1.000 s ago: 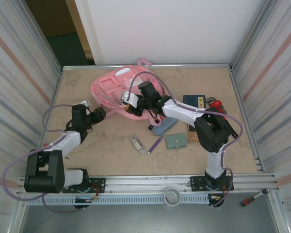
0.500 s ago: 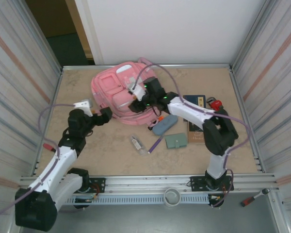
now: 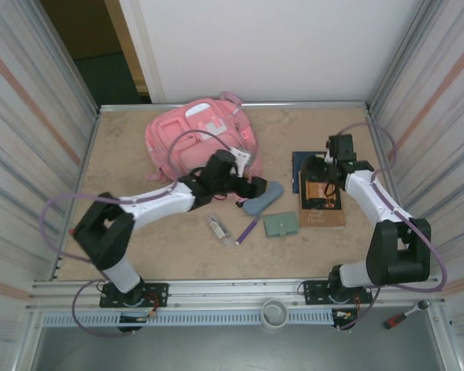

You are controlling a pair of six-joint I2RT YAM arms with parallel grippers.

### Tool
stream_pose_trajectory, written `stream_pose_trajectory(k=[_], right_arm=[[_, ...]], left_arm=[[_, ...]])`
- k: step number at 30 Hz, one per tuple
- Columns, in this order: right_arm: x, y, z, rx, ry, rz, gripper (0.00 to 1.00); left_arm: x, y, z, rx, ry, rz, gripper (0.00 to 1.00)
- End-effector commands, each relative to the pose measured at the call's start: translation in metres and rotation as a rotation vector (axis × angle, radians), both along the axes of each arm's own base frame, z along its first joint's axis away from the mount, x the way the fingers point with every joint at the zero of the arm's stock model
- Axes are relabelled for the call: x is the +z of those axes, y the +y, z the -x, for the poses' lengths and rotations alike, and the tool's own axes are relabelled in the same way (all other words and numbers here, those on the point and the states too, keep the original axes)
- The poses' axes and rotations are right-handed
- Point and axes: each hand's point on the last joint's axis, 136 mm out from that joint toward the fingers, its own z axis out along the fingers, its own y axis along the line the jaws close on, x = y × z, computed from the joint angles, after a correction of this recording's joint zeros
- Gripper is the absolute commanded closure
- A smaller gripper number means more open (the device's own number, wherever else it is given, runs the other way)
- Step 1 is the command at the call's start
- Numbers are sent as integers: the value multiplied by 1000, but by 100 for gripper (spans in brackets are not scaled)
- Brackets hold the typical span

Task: Pack the student bag

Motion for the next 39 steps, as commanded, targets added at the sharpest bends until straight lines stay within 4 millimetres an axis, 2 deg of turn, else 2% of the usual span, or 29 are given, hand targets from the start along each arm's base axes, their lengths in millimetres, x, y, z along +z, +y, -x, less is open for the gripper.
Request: stream_pose_trajectory(k=[1,4,7,8,10,13,15,17,20,22,24,26,28,33,39], right_arm=[[-12,-26,21,-158,31,-31,18],[-24,-42,34,-224,42,-39,17],[-31,-56,44,-283,39,-33,17],[-32,-62,46,-312,30,-45,16],[-34,-68,48,-347,22,-103,16],[-40,-63,46,-328,44,-126,17],[-33,-55,43,-286,32,-85,18],[-24,-47,40,-238,7,-25,18],[-14,-38,37,-192,-19,39,18],[-12,-30,34,-162,-20,46,19],[-12,-25,32,-142,-15,48,19],[-13,-21,31,-125,-10,63,20],[-15,-19,30,-113,-3,70,20],[-19,-16,29,-103,8,64,21],[-21,-15,28,-95,12,66,22]], left_arm=[[-5,-51,23,-72,154,63,24],[-22,-92,31,-132,229,59,26],[-34,-118,30,-160,257,54,28],[-46,-124,28,-163,275,36,28],[-55,-132,24,-160,285,32,30],[-66,-130,14,-151,264,-22,32],[-58,-115,4,-154,151,-85,31],[-32,-87,-8,-164,-61,-172,30],[-7,-40,-25,-156,-317,-334,28],[-9,-1,-41,-131,-321,-418,27],[-18,33,-56,-92,-245,-440,28],[-25,57,-60,-88,-173,-438,30],[-28,72,-60,-102,-127,-416,33],[-29,93,-58,-156,-56,-384,41],[-39,97,-53,-211,18,-340,43]])
